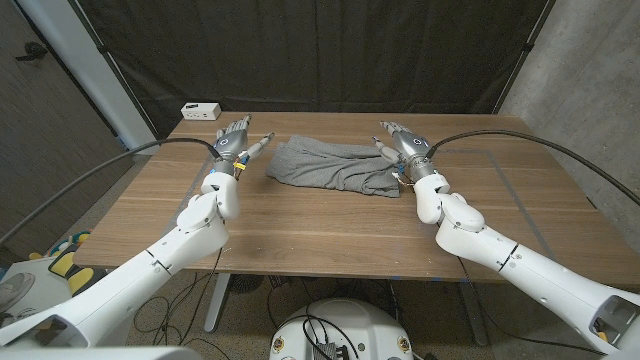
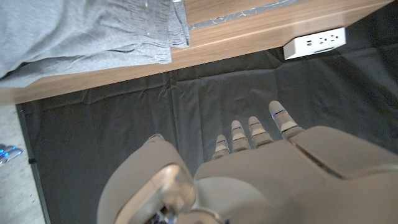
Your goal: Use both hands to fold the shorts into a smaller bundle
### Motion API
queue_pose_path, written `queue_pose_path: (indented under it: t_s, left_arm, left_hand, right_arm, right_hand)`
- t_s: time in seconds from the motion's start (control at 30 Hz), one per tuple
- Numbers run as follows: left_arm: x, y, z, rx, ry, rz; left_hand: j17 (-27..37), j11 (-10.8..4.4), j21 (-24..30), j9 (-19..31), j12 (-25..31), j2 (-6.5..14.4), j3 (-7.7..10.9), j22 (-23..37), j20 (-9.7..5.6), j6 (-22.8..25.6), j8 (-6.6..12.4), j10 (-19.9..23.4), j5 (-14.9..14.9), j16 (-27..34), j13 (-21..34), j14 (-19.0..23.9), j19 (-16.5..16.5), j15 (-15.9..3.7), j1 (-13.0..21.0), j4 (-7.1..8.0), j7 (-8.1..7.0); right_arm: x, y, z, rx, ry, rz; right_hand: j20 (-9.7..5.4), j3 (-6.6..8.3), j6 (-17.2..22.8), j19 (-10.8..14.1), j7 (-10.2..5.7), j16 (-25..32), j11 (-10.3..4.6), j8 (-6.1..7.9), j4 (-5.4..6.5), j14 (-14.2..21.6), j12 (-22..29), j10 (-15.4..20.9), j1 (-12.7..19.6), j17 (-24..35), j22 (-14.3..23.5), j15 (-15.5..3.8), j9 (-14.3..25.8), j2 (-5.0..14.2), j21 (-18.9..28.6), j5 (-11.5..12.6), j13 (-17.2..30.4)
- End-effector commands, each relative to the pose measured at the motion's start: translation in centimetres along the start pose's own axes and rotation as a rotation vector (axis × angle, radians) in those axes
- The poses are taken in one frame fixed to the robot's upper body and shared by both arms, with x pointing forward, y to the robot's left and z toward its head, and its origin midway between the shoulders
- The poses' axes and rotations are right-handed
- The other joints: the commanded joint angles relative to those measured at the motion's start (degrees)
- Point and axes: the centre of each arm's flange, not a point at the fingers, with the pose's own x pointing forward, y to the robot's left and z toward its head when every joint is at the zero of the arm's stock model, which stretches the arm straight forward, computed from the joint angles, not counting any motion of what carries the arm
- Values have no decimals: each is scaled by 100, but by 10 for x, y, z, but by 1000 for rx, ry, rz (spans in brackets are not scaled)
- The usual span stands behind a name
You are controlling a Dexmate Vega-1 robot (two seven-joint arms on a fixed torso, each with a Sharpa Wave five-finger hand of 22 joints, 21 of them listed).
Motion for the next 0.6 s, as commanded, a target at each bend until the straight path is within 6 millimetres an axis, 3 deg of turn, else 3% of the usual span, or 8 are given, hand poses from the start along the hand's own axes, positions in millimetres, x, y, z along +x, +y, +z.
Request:
queue_pose_path:
  t_s: [0.03,0.3,0.6]
  left_arm:
    - [-9,-8,-8,-108,-116,-88]
    - [-11,-13,-10,-84,-133,-145]
    - [-12,-10,-9,14,-137,-185]
  left_hand:
    - [-8,-1,-62,-6,25,-135,5,-5,3,-127,29,-102,59,-42,13,-137,-5,-15,101,-112,-12]
    - [-19,-116,-63,-5,42,-268,8,-18,-71,-193,50,-181,119,-26,15,-198,139,-90,288,-301,-40]
    - [-24,-213,-79,-2,90,-578,-62,-32,-88,-155,106,-154,202,-4,17,-209,298,-117,559,-566,-59]
  right_arm:
    - [-17,17,6,34,-19,27]
    - [-22,28,12,42,-32,47]
    - [-25,39,15,34,-37,73]
  right_hand:
    - [54,37,54,9,-19,22,-5,43,-80,57,29,69,-12,-24,6,-148,17,1,-14,-27,15]
    - [8,165,160,-13,-23,23,-51,72,-117,106,46,156,26,-101,7,-229,13,94,-50,-15,13]
    - [-21,240,193,-11,-8,19,-53,74,-128,117,45,181,43,-139,8,-243,11,107,-63,-14,12]
